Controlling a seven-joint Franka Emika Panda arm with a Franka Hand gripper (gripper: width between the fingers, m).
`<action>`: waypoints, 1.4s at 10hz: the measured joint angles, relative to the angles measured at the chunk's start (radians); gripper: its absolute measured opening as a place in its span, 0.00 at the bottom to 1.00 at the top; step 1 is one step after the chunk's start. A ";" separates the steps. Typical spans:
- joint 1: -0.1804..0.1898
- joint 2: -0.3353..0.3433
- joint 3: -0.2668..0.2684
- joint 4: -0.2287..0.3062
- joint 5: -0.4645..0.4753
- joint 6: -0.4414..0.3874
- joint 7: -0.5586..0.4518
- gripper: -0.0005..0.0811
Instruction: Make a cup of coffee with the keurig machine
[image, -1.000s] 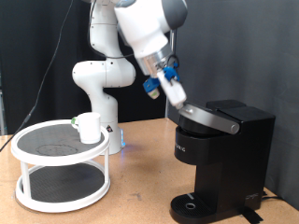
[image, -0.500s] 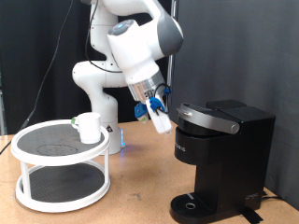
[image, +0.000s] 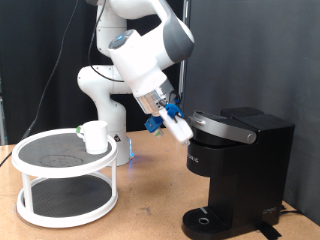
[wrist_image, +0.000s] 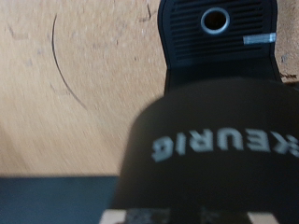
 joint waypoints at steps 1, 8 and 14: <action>-0.001 -0.028 -0.009 -0.019 0.015 -0.029 -0.062 0.01; -0.001 -0.210 -0.035 -0.085 0.232 -0.089 -0.141 0.01; 0.000 -0.226 0.023 -0.073 0.130 -0.066 0.046 0.01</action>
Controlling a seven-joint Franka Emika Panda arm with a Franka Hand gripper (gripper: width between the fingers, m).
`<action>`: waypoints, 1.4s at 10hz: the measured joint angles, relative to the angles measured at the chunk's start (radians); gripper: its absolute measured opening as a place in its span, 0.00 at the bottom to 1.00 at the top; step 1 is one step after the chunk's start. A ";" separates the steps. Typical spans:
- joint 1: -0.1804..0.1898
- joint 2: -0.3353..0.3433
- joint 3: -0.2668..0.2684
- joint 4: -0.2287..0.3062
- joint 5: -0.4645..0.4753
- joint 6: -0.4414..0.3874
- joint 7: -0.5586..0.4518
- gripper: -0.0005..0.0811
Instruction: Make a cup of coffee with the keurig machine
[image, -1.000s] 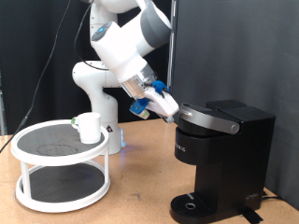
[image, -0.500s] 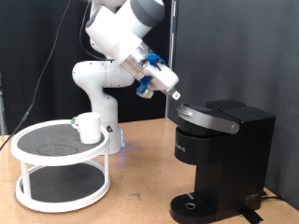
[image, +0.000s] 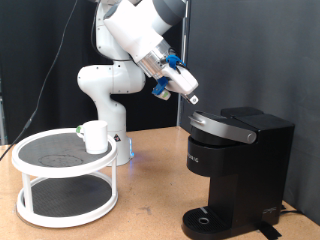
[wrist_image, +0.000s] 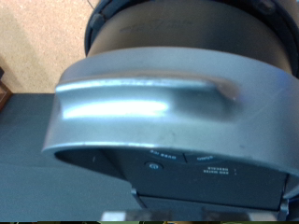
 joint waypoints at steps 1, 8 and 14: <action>0.000 0.004 0.005 -0.001 -0.009 0.009 0.010 0.01; -0.001 0.065 0.023 -0.020 -0.105 0.110 0.066 0.01; -0.001 0.130 0.026 -0.024 -0.126 0.182 0.076 0.01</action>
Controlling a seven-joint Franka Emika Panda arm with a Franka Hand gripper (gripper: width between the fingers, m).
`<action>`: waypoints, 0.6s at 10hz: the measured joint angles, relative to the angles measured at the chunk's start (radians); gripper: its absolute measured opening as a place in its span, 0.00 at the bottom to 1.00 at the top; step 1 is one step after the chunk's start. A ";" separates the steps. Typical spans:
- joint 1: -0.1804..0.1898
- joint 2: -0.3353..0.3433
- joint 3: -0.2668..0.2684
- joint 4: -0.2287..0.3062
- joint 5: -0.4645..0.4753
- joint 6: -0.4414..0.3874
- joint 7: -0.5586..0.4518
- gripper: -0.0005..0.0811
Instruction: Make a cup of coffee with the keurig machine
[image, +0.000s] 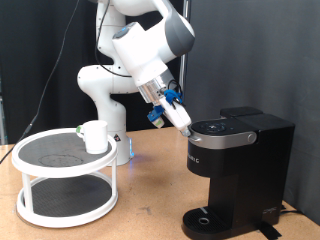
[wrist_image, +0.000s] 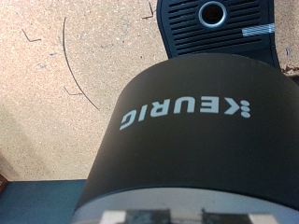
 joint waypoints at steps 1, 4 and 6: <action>0.000 0.000 -0.001 0.000 0.000 0.000 0.000 0.01; 0.000 -0.001 -0.014 -0.003 0.002 -0.024 -0.053 0.01; -0.002 -0.014 -0.044 -0.006 0.026 -0.077 -0.111 0.01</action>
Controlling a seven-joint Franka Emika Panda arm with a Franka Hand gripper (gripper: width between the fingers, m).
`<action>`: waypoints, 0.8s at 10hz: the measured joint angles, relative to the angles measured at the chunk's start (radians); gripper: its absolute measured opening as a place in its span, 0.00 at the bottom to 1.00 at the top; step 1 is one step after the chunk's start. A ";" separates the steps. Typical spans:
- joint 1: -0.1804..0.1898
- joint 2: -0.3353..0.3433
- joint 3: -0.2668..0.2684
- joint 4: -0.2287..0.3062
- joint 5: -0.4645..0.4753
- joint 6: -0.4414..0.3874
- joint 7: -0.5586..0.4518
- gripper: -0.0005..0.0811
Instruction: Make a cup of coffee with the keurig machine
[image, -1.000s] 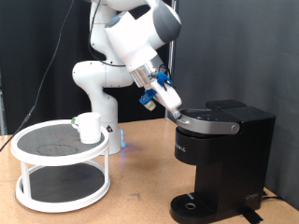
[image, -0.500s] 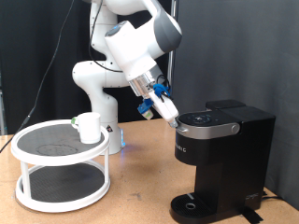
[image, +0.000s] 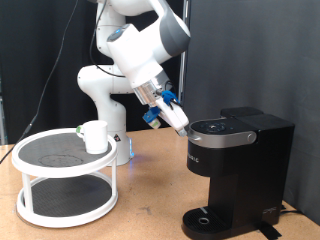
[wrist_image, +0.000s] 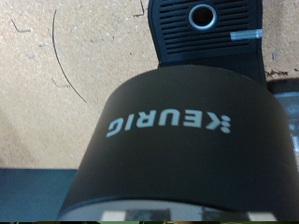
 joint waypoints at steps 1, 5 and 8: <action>-0.002 -0.015 -0.016 -0.003 0.016 -0.027 -0.025 0.01; -0.006 -0.090 -0.069 -0.024 0.101 -0.123 -0.083 0.01; -0.006 -0.098 -0.072 -0.045 0.136 -0.095 -0.098 0.01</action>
